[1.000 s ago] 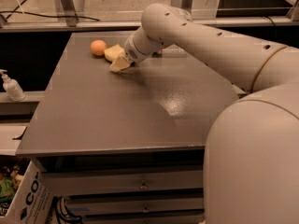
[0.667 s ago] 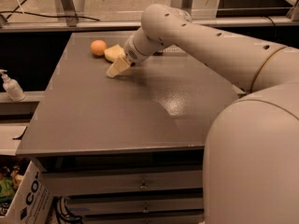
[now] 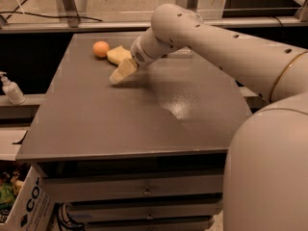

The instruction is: Move sponge near orange

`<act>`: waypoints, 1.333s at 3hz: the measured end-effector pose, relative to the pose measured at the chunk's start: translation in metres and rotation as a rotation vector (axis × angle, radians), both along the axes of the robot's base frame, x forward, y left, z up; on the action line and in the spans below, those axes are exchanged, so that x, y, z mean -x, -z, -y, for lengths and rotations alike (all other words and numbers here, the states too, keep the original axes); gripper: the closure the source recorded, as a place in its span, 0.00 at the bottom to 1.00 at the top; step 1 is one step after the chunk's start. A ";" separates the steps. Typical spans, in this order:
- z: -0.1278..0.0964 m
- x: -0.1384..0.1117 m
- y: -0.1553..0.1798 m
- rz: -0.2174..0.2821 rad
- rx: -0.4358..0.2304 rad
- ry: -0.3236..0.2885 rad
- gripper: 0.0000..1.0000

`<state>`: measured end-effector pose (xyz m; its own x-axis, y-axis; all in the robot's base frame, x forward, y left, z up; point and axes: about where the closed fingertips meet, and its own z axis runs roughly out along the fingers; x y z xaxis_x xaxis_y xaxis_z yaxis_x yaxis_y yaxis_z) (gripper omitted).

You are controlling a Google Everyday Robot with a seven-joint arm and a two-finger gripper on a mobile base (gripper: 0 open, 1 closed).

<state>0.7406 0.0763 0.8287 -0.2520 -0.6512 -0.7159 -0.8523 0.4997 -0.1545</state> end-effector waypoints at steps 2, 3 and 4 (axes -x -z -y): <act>0.040 0.029 -0.032 -0.001 -0.166 0.033 0.00; 0.068 0.047 -0.039 -0.008 -0.227 0.061 0.00; 0.068 0.047 -0.039 -0.008 -0.227 0.061 0.00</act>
Offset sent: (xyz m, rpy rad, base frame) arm -0.0452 -0.0747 0.0578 0.2687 -0.0135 -0.0630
